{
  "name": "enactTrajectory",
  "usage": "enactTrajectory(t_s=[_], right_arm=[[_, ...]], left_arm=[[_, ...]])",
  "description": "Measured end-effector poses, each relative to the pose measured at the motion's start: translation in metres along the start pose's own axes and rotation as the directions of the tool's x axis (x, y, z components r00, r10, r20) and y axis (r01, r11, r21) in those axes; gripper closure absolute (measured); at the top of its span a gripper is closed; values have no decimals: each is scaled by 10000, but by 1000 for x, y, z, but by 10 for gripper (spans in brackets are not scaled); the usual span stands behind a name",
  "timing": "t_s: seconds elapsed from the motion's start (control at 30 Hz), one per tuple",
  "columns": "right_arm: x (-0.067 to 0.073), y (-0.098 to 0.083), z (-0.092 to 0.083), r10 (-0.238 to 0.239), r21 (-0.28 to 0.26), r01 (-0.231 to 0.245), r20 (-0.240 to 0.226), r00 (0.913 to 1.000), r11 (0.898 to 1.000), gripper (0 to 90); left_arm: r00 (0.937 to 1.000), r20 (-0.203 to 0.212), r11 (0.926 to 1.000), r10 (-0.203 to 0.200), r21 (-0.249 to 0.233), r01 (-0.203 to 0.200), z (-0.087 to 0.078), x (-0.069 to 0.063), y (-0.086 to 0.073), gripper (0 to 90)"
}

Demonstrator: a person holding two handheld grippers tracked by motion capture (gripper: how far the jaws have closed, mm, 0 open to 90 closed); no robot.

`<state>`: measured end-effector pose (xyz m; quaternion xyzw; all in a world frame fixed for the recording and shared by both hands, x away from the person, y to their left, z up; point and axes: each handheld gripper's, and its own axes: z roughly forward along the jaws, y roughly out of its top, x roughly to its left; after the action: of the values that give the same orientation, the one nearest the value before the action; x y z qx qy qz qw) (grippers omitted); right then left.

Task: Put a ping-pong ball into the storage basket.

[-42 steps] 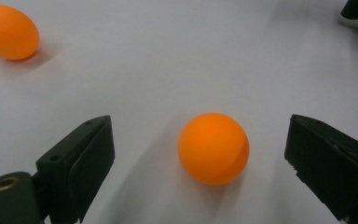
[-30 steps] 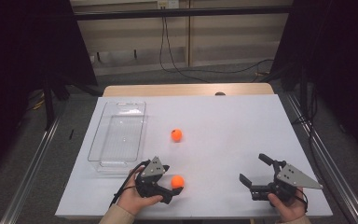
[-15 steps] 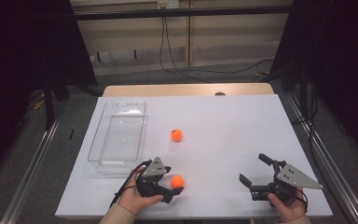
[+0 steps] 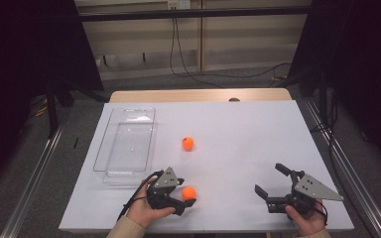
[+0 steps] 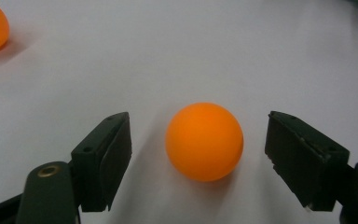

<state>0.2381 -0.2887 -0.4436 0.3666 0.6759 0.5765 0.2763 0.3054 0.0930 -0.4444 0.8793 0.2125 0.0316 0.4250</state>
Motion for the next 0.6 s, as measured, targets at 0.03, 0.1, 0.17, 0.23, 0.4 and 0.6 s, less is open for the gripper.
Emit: enactTrajectory(t_s=[0.03,0.1,0.17,0.23,0.4,0.6], right_arm=[[0,0,0,2,0,-2,-1,10000,10000,5],[0,0,0,0,16,0,-4,10000,10000,6],[0,0,0,3,14,-3,-15,10000,10000,6],[0,0,0,1,4,-1,-19,10000,10000,6],[0,0,0,-1,1,1,-22,10000,10000,6],[0,0,0,2,-4,-2,-28,10000,10000,6]], left_arm=[[10000,15,10000,-22,-30,22,0,0,0,242],[10000,40,10000,4,-13,-4,1,0,0,251],[9999,77,9999,117,92,-118,1,0,0,269],[9999,63,9999,107,131,-108,1,0,0,280],[9999,39,9997,157,209,-158,3,-1,1,309],[9998,61,9994,201,271,-203,5,-1,1,341]])
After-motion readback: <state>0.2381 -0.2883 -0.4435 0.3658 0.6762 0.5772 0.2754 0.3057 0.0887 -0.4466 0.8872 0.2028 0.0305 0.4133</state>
